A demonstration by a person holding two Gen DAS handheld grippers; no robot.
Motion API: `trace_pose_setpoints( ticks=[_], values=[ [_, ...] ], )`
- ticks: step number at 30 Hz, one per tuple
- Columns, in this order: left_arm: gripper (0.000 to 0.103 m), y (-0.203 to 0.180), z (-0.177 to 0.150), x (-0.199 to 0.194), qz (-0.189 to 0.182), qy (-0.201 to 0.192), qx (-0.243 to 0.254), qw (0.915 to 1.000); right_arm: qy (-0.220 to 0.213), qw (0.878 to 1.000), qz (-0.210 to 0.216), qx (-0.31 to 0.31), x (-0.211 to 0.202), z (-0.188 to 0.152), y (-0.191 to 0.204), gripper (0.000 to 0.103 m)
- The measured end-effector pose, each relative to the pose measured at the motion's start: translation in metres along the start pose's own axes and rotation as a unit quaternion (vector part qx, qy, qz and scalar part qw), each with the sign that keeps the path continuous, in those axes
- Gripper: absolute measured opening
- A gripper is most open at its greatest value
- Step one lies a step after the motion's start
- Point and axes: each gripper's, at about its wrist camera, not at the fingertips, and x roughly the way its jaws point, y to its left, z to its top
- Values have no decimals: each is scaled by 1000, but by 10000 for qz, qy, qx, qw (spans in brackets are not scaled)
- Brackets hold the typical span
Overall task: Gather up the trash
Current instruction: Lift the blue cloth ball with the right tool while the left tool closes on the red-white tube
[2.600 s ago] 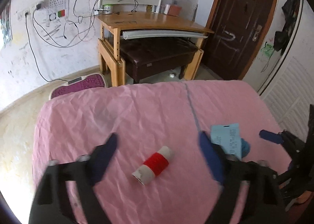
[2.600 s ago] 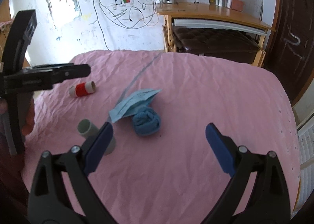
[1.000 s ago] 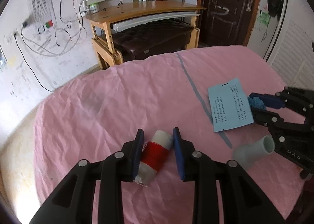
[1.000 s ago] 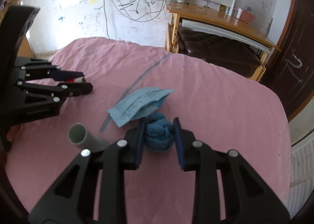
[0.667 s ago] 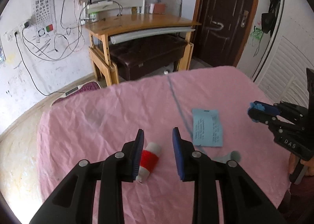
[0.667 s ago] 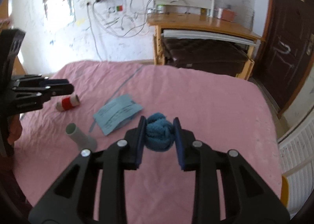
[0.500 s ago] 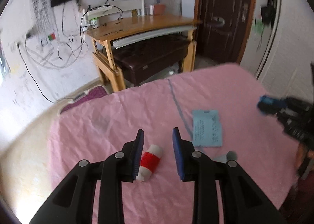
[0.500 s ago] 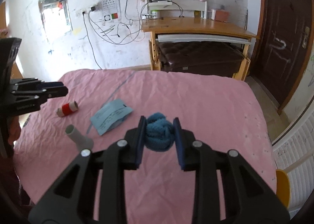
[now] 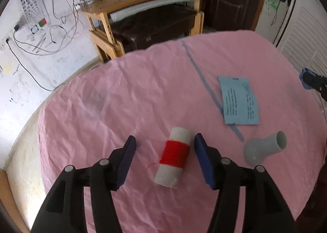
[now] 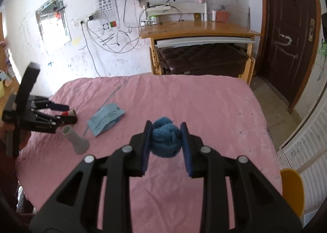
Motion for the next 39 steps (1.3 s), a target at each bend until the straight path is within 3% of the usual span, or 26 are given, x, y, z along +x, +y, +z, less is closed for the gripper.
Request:
trace_pose_setpoints(
  ticks=[1, 6, 16, 22, 25, 28, 30, 35, 39],
  values=[
    [54, -1, 0, -1, 23, -7, -4, 10000, -29, 10000, -2, 18, -2, 0, -3, 26],
    [29, -14, -5, -5, 7, 5, -13, 10000, -175, 9996, -58, 230, -12, -1, -19, 26],
    [23, -26, 8, -33, 314, -229, -25, 9992, -432, 9962, -187, 738, -32, -14, -72, 26],
    [24, -35, 18, -25, 522, 236, 281, 9980, -420, 9938, -217, 1011, -35, -28, -99, 26],
    [32, -33, 14, -16, 470, 469, 420, 9969, -443, 9933, -265, 1033, -39, -31, -108, 26],
    [49, -36, 8, -9, 614, 578, 649, 9943, -497, 9927, -318, 1048, -43, -30, -114, 26],
    [75, -34, 7, -8, 683, 548, 720, 9936, -543, 9923, -330, 1063, -46, -31, -119, 26],
    [83, -26, 4, -7, 541, 699, 751, 9932, -604, 9909, -334, 1154, -51, -35, -132, 27],
    [83, -12, 5, -4, 296, 936, 223, 9949, -624, 9897, -320, 1251, -52, -38, -141, 27]
  ],
)
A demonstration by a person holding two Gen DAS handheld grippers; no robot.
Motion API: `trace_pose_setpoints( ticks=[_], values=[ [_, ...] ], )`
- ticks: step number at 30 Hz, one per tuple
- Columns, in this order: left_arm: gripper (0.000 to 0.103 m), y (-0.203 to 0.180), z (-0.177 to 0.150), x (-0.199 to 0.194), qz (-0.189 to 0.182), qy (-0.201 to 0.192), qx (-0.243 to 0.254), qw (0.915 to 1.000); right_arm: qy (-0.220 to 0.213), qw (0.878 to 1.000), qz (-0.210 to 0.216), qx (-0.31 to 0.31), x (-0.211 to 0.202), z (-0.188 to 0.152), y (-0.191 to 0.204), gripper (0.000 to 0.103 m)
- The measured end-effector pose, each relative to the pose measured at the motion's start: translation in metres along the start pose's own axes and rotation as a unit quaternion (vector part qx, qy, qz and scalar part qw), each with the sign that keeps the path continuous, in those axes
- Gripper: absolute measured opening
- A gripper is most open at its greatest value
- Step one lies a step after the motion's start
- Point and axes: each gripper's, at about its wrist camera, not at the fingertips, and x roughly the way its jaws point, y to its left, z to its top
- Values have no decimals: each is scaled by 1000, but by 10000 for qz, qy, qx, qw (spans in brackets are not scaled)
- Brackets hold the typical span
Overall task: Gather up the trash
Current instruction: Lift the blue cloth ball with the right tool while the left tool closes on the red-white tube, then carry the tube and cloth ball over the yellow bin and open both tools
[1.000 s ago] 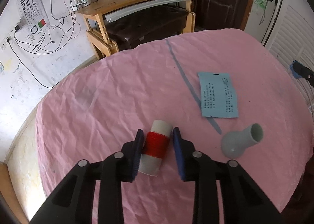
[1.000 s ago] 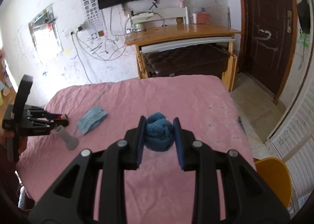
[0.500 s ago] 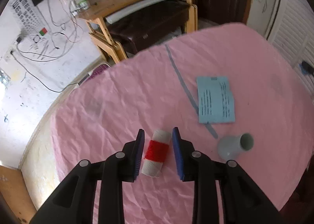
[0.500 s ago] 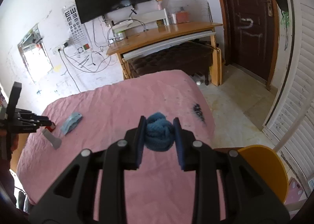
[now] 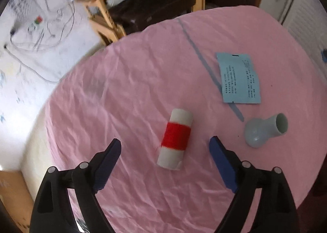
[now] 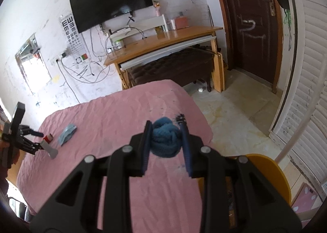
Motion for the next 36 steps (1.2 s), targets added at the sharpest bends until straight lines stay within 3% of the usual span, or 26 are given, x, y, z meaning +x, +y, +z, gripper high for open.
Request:
trace_pose_setpoints(
  ticks=[4, 5, 6, 7, 8, 10, 17, 24, 29, 36],
  values=[
    [80, -5, -7, -4, 118, -196, 182, 9996, -23, 10000, 11, 48, -1, 2, -6, 27],
    [61, -8, -10, -7, 70, -237, 196, 9995, -36, 10000, 8, 77, -2, 2, -8, 27],
    [25, -12, -12, -11, 7, -269, 219, 9994, -50, 9999, 8, 105, -3, 2, -9, 27],
    [16, -19, -14, -12, 229, -277, 324, 9988, -61, 9999, 7, 129, -3, 2, -11, 27],
    [16, -27, -16, -13, 506, -304, 416, 9974, -64, 9999, 3, 141, -4, 2, -12, 27],
    [16, -36, -20, -14, 699, -408, 510, 9954, -69, 9998, 4, 168, -4, 2, -14, 27],
    [16, -50, -27, -30, 715, -781, 509, 9931, -76, 9998, -14, 199, -5, 1, -15, 27],
    [16, -60, -9, -88, 769, -1649, 460, 9822, -163, 9994, -120, 286, -13, 3, -26, 27],
    [16, -97, 11, -125, 302, -2280, 486, 9720, -273, 9985, -332, 329, -23, 3, -36, 27],
    [16, -188, 40, -126, -712, -2364, 955, 9643, -357, 9964, -755, 173, -34, 3, -47, 27]
  ],
)
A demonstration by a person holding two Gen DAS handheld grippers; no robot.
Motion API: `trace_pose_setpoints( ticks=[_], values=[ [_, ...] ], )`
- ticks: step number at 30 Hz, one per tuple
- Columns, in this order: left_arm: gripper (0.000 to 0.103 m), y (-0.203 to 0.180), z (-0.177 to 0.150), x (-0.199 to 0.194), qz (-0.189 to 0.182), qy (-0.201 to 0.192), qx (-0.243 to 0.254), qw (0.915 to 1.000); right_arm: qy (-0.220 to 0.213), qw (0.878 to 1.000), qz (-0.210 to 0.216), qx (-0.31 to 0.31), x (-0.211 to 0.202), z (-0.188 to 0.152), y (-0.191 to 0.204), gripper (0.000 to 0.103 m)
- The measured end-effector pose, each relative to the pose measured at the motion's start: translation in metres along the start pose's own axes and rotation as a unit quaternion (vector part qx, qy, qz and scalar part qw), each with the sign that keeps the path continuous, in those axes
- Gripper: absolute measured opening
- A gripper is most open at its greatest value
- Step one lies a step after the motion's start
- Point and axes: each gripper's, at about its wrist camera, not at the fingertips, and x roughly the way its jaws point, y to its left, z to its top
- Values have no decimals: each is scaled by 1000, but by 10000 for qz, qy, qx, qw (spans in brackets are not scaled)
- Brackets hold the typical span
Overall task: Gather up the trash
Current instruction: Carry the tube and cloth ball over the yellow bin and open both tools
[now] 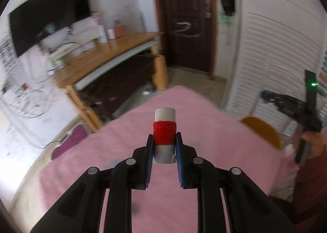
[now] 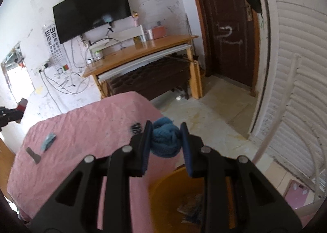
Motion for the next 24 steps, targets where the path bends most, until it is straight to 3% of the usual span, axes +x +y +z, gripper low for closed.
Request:
trace_pose_setpoints(
  ticks=[7, 9, 11, 16, 21, 23, 24],
  values=[
    [16, -80, 20, 45, -867, 147, 237, 9958, 216, 9996, -164, -120, -2, -1, -24, 27],
    [16, -97, 23, 57, -1047, 239, 219, 9940, 340, 9993, -137, -56, 1, -1, -32, 34],
    [16, -113, 28, 73, -1240, 341, 206, 9915, 456, 9988, -174, -34, 5, -3, -39, 56],
    [16, -157, 25, 101, -1648, 643, 142, 9841, 474, 9985, -188, 173, 6, -4, -57, 58],
    [16, -182, 17, 118, -1955, 772, 72, 9776, 70, 9951, -345, 927, -11, 0, -96, 58],
    [24, -190, 14, 123, -2058, 797, 67, 9753, -150, 9906, -372, 1306, -23, 1, -113, 58],
    [45, -195, 12, 126, -2150, 806, 83, 9732, -217, 9891, -403, 1402, -27, 0, -119, 58]
  ],
)
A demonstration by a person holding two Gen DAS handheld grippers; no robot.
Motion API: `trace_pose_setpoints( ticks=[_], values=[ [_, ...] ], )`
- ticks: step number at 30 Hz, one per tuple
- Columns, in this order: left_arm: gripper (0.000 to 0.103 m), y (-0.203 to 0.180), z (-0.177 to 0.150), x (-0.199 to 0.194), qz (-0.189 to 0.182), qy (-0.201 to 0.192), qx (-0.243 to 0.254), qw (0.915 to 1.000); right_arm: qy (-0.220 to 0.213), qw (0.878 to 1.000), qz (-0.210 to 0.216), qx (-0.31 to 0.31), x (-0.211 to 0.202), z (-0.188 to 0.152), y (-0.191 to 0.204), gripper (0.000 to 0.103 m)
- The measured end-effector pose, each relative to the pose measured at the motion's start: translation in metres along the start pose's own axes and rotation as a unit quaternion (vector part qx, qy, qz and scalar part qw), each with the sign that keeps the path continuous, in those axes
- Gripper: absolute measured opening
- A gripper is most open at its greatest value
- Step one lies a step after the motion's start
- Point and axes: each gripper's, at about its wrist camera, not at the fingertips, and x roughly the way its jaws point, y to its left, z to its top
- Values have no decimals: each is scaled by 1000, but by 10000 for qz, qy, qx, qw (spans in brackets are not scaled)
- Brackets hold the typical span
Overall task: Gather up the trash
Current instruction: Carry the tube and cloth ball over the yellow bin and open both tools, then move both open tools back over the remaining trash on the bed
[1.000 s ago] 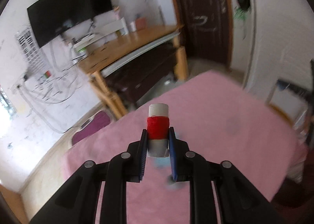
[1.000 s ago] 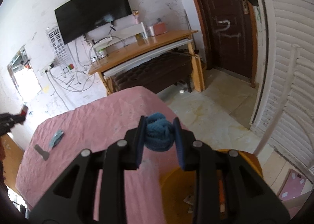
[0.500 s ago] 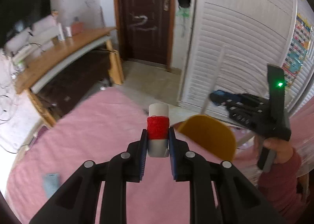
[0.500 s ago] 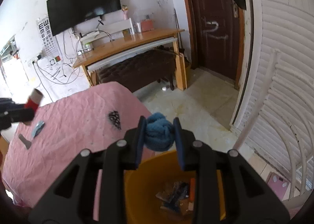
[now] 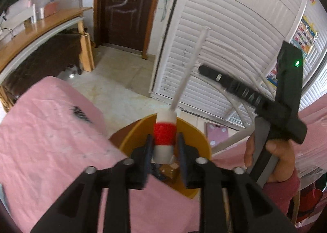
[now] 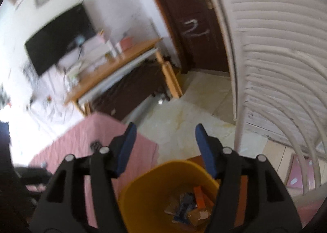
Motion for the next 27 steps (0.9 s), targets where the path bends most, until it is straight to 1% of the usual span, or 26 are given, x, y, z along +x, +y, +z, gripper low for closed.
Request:
trace_pose_setpoints(
  ticks=[1, 2, 3, 5, 7, 9, 11, 20, 23, 24, 26, 27],
  values=[
    [61, -3, 0, 3, -73, -14, 31, 10000, -79, 9999, -28, 103, -4, 2, -5, 60],
    [90, -7, -2, 6, -181, -98, 82, 9998, -187, 9996, -53, 226, -10, 4, -12, 62],
    [95, -9, -3, 5, -206, -191, 89, 9996, -271, 9990, -51, 348, -14, 6, -17, 63],
    [96, -14, -6, 5, -136, -268, 156, 9994, -317, 9985, 19, 441, -16, 7, -22, 63],
    [96, -19, -9, 5, 125, -301, 299, 9990, -335, 9984, 33, 446, -17, 8, -22, 63],
    [96, -25, -12, 3, 532, -473, 478, 9963, -336, 9986, 65, 404, -15, 9, -18, 63],
    [96, -26, -10, 0, 693, -582, 525, 9945, -303, 9989, 85, 334, -13, 7, -11, 64],
    [96, 0, -13, -28, 1000, -839, 239, 9912, -212, 9995, 211, 40, -8, 4, 14, 64],
    [96, 14, -16, -43, 1201, -968, 142, 9879, -168, 9994, 275, -90, -5, 1, 23, 64],
    [96, 18, -16, -48, 1265, -1007, 111, 9868, -146, 9993, 293, -152, -4, 0, 29, 65],
    [96, 26, -15, -59, 1424, -1121, 48, 9834, -113, 9990, 347, -265, -3, -2, 39, 71],
    [96, 28, -15, -63, 1474, -1168, 26, 9821, -89, 9987, 374, -335, -2, -3, 43, 71]
  ],
)
